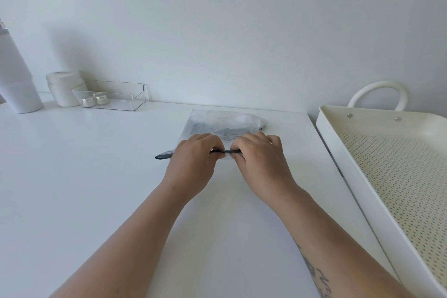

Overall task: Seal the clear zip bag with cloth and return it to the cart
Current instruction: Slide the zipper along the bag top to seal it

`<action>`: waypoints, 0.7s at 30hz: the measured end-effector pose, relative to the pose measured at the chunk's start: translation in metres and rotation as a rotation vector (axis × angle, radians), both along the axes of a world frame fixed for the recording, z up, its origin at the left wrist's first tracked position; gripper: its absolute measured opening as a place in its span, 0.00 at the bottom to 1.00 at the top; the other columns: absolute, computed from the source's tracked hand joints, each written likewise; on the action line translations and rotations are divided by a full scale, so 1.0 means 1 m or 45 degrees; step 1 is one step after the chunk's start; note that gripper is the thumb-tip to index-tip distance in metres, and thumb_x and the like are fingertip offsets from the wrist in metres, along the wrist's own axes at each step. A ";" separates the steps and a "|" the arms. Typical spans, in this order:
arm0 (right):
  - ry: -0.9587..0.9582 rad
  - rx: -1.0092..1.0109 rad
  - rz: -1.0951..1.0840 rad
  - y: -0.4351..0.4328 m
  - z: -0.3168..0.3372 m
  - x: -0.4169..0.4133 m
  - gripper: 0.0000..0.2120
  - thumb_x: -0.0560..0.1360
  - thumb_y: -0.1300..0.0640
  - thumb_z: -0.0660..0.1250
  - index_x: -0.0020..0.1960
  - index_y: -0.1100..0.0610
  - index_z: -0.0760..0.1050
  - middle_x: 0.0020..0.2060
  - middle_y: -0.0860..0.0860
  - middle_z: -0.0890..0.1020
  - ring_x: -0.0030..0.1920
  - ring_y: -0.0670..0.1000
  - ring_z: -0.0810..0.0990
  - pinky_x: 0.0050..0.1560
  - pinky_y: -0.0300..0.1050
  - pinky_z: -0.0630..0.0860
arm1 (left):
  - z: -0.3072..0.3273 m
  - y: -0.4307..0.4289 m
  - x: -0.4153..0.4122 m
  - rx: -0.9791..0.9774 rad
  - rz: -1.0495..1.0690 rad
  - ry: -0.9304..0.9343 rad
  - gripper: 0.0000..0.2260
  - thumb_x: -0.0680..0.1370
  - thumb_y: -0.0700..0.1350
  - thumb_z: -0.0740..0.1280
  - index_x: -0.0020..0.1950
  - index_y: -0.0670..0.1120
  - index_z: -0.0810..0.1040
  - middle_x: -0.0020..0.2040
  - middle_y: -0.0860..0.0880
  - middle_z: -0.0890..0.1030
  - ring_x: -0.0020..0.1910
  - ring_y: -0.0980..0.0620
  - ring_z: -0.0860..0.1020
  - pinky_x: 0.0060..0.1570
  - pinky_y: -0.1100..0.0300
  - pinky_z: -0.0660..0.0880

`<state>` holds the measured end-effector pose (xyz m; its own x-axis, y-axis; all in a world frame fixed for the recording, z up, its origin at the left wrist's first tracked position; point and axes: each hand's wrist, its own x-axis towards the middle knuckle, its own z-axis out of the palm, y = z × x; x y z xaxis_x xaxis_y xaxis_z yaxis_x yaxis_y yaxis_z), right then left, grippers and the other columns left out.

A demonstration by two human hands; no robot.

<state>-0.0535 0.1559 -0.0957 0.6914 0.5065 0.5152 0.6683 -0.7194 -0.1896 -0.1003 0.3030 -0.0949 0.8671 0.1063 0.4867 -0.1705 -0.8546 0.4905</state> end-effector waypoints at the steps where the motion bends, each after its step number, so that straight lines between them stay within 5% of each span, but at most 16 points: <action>1: 0.000 0.000 -0.003 0.000 0.000 0.000 0.06 0.79 0.56 0.62 0.43 0.51 0.74 0.41 0.44 0.77 0.47 0.50 0.72 0.51 0.44 0.59 | 0.000 0.000 0.000 -0.005 -0.004 -0.018 0.05 0.77 0.40 0.68 0.42 0.47 0.78 0.38 0.55 0.78 0.43 0.49 0.75 0.48 0.48 0.72; 7: 0.019 0.018 -0.018 -0.004 0.000 0.003 0.07 0.78 0.60 0.63 0.43 0.50 0.74 0.40 0.44 0.77 0.46 0.49 0.73 0.48 0.42 0.56 | -0.003 0.000 -0.002 0.003 -0.081 -0.019 0.04 0.75 0.44 0.70 0.49 0.51 0.80 0.44 0.58 0.80 0.46 0.54 0.75 0.50 0.54 0.73; 21: 0.019 0.061 0.038 -0.002 -0.001 0.000 0.06 0.79 0.57 0.63 0.43 0.51 0.73 0.41 0.44 0.77 0.47 0.49 0.73 0.50 0.42 0.58 | -0.002 0.004 0.001 0.012 -0.025 -0.049 0.03 0.76 0.44 0.70 0.44 0.51 0.82 0.38 0.59 0.79 0.45 0.54 0.75 0.48 0.53 0.72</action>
